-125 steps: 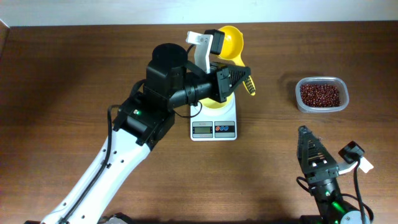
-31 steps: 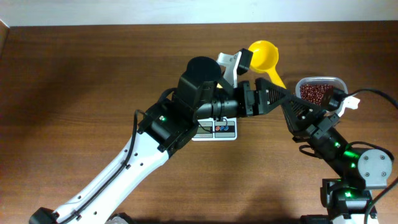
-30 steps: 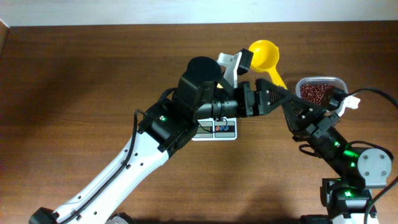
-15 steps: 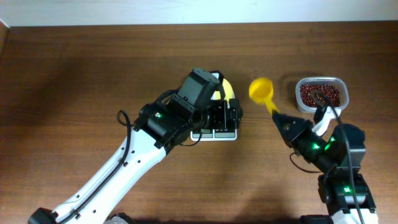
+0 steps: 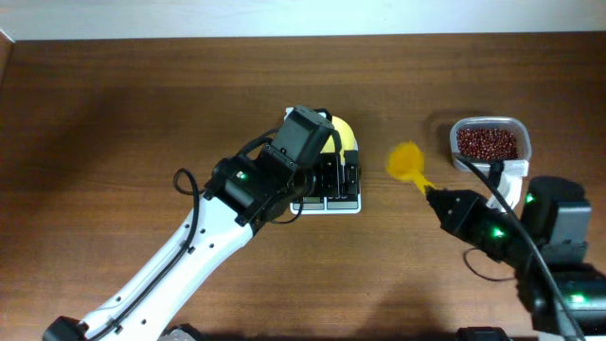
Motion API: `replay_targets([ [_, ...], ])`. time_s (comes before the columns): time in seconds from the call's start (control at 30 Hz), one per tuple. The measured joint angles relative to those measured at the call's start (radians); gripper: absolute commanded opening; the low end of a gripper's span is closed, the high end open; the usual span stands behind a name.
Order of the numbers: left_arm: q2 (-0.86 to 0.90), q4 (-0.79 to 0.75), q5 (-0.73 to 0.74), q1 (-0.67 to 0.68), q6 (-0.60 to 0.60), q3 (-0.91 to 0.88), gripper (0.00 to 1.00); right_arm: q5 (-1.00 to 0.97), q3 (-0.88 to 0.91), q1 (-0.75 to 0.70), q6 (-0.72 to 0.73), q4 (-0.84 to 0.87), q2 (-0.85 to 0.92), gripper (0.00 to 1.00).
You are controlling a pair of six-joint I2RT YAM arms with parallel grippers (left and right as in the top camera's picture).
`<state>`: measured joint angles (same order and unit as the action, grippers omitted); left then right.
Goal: Scoop item into bowl and weigh 50g on scale
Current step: 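Open the left gripper and pull the scoop away with the right gripper, then retract the left arm and move the scoop toward the bean tub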
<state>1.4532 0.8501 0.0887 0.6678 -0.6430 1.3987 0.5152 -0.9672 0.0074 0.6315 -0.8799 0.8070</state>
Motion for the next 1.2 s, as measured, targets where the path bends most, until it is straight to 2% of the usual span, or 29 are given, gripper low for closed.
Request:
replay_targets([
  [0.1,0.000,-0.001,-0.016,0.000,0.000,0.000,0.99,-0.088,-0.175,0.000,-0.107,-0.233,0.097,0.04],
  [0.2,0.000,-0.001,-0.019,0.000,0.000,0.000,0.99,-0.142,-0.219,0.000,-0.135,-0.291,0.175,0.04],
  [0.43,0.000,0.002,-0.019,0.000,0.000,0.000,0.99,-0.159,-0.222,0.000,-0.135,-0.317,0.110,0.04],
  [0.8,0.000,0.006,-0.019,0.000,0.000,0.000,0.99,-0.149,-0.222,0.000,-0.137,-0.363,0.110,0.04],
  [1.2,0.000,0.006,-0.019,0.000,0.000,0.000,0.99,-0.255,-0.222,0.000,-0.147,-0.396,0.114,0.04],
])
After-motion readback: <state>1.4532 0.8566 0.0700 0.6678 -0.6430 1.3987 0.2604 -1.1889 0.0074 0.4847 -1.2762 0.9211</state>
